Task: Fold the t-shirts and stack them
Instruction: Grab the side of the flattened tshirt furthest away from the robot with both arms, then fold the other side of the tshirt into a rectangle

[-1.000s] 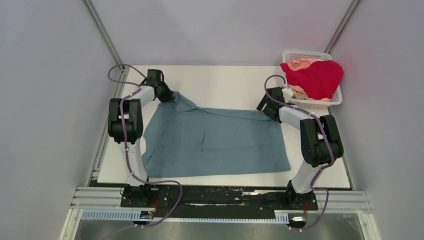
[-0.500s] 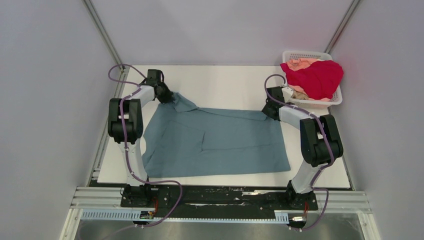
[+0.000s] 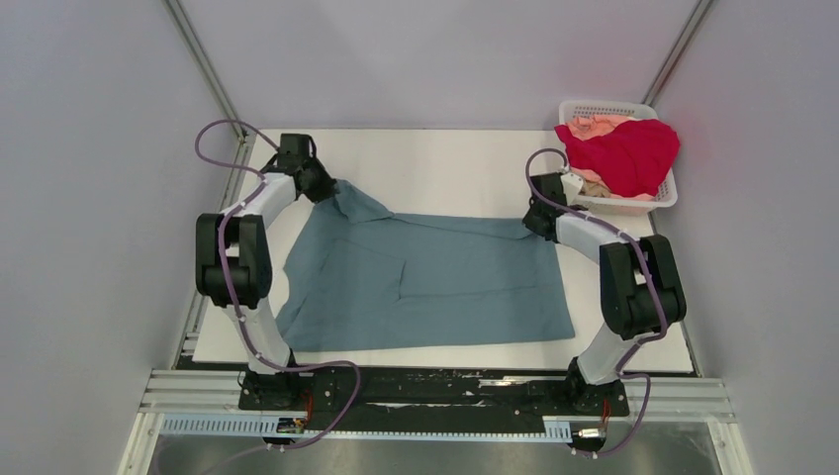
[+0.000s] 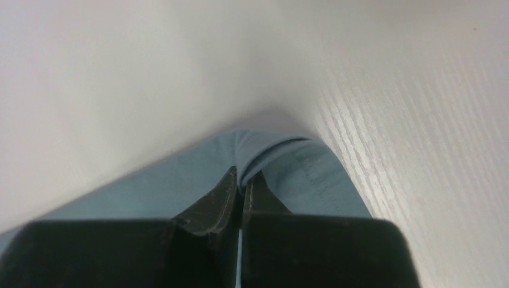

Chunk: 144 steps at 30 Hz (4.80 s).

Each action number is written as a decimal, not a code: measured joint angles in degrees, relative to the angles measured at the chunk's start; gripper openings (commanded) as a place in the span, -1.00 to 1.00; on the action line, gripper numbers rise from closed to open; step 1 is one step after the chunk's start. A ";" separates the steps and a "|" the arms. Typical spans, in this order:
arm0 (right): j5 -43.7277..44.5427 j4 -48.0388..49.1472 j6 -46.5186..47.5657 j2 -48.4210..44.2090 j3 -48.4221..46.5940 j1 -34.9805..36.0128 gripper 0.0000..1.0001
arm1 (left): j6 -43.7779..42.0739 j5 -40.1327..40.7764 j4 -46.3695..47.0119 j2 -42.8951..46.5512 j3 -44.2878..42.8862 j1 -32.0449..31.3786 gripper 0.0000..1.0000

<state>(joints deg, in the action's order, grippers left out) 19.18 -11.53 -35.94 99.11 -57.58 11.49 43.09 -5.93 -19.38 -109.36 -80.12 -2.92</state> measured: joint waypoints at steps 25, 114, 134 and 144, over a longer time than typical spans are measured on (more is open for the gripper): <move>-3.96 -5.62 10.21 -19.80 3.43 -0.07 -1.00 | 2.01 14.01 -18.05 46.16 24.50 -6.71 -1.00; -20.52 -8.50 15.65 -24.72 19.30 -6.01 0.26 | 1.25 -2.12 5.25 31.45 42.71 -11.15 1.00; -26.80 -17.25 15.04 -24.17 9.99 -6.36 -1.00 | 0.15 -2.03 5.29 31.28 42.71 -10.78 1.00; -24.22 -35.04 14.64 -18.53 0.00 -13.55 -1.00 | -0.92 0.17 3.48 31.30 42.03 -10.54 1.00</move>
<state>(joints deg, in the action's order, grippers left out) -5.04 -46.57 -21.30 80.58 -57.58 -2.07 42.17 -5.76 -15.90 -78.06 -38.09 -13.45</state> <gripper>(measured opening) 0.010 1.000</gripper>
